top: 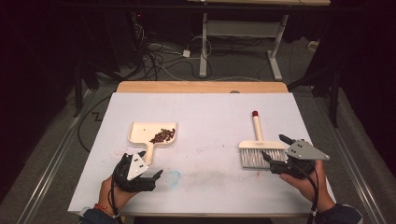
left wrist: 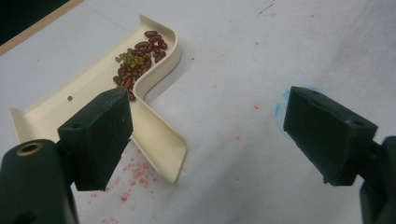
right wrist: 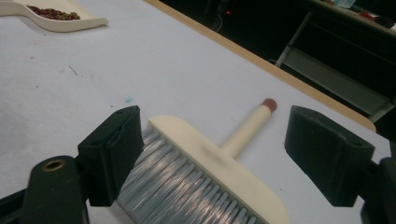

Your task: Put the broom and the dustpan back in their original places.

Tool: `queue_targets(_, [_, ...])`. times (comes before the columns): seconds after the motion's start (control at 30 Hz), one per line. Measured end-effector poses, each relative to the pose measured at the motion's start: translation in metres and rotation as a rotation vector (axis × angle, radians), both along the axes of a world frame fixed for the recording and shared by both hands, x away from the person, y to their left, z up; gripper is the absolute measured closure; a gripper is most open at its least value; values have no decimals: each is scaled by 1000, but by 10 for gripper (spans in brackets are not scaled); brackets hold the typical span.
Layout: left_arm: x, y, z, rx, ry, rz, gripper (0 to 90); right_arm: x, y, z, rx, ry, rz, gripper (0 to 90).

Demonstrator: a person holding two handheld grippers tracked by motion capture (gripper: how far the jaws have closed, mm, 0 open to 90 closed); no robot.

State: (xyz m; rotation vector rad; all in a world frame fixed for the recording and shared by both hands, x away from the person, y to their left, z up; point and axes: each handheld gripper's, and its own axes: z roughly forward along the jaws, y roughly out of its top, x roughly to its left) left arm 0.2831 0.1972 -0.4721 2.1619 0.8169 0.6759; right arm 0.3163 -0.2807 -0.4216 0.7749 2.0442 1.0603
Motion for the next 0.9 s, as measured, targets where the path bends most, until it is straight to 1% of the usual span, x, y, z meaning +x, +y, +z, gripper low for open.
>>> queue_targets(0.07, [0,0,0,-3,-1,1,152,-2,-2,-2,6,2,-1,198])
queue_targets(0.17, [0,0,0,-2,0,-2,152,-4,-4,-7,1,11,5,198])
queue_targets(0.23, [0,0,0,2,1,-5,152,-5,-5,-10,-9,13,-2,198])
queue_targets(0.3, [0,-1,0,2,2,-6,152,-7,-7,-14,-1,25,-5,198])
queue_targets(0.37, [0,-1,0,0,3,-4,152,-8,-8,-18,-14,32,-10,198])
queue_targets(0.47, [0,-1,-1,-3,3,-3,152,-10,-10,-24,-14,44,-4,199])
queue_targets(0.57, [1,-2,-2,-6,9,-6,152,-12,-12,-28,-9,39,-4,203])
queue_targets(0.63, [1,-2,-2,-3,7,-8,152,-12,-14,-32,3,54,-6,203])
queue_targets(0.7, [1,-2,-2,-6,5,-4,152,-13,-15,-36,-3,60,-14,204])
queue_targets(0.73, [1,-2,-2,-6,2,-5,152,-13,-16,-39,-1,69,-10,204])
queue_targets(0.83, [0,-1,-2,-2,3,-5,152,-13,-16,-44,-17,86,-4,204])
queue_targets(0.9, [0,-1,-3,-6,5,-2,152,-13,-17,-45,-3,99,0,205])
